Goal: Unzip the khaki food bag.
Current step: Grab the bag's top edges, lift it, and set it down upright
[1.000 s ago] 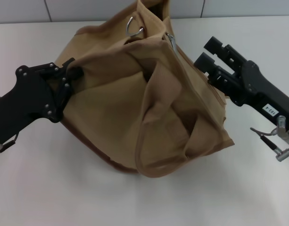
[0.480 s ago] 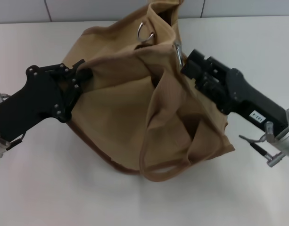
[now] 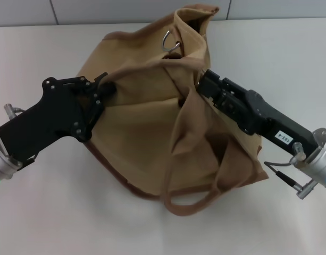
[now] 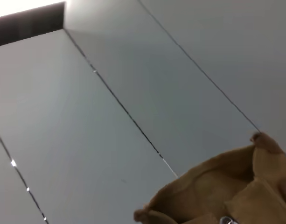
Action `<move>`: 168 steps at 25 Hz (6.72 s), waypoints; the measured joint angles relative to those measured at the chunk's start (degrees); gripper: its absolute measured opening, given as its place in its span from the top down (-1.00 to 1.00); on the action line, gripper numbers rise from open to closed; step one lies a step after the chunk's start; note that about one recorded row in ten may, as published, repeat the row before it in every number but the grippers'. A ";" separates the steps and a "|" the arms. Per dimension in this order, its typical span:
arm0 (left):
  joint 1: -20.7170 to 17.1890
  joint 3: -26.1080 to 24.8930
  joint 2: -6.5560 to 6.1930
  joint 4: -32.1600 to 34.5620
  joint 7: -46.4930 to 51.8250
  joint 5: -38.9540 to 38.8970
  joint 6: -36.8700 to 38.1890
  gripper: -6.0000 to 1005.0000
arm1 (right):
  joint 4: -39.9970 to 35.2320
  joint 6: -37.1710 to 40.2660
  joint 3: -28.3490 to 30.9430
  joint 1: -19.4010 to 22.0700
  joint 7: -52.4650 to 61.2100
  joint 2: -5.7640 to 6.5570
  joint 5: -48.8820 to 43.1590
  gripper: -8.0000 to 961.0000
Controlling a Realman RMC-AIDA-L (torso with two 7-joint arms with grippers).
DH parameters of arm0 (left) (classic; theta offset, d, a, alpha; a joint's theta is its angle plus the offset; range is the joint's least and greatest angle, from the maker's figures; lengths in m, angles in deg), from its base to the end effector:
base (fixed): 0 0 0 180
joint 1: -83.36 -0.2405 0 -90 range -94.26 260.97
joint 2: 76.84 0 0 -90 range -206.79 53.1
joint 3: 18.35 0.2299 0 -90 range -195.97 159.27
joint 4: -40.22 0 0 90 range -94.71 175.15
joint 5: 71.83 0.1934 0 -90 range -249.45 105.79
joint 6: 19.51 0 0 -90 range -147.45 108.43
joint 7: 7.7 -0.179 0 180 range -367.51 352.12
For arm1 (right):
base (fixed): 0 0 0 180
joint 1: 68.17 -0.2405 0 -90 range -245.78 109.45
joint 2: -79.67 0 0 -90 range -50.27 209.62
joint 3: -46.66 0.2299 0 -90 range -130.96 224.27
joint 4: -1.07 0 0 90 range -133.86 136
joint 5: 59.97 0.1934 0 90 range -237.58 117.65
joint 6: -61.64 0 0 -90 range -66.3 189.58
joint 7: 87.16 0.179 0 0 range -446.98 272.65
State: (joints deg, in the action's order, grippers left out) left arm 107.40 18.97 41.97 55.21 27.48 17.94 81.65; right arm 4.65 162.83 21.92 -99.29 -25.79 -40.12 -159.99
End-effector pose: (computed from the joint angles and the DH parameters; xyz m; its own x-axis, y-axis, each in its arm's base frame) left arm -0.2071 0.2730 -0.0083 0.6082 -0.1797 0.7731 0.3002 -0.8496 -0.4337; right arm 0.1682 0.2653 -0.0461 0.1929 -0.3924 -0.8994 -0.5623 -0.7953 0.2264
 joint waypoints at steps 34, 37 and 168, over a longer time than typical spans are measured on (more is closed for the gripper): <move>1.47 0.03 -0.08 0.08 -0.46 -0.20 -0.07 0.88 | -12.10 1.68 -2.88 2.02 39.02 0.62 -1.74 0.11; 1.51 0.03 -0.08 0.03 -0.46 -0.21 -0.18 0.88 | -12.11 2.01 -3.43 1.55 39.02 0.62 -1.74 0.11; -6.75 -10.17 -0.61 -0.83 -1.86 -1.47 -7.37 0.87 | -18.00 -2.58 -4.54 5.35 42.00 3.71 -7.47 0.99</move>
State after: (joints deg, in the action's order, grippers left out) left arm 100.65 8.80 41.36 54.38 25.61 16.47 74.28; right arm -13.35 160.25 17.38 -93.95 16.21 -36.41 -167.46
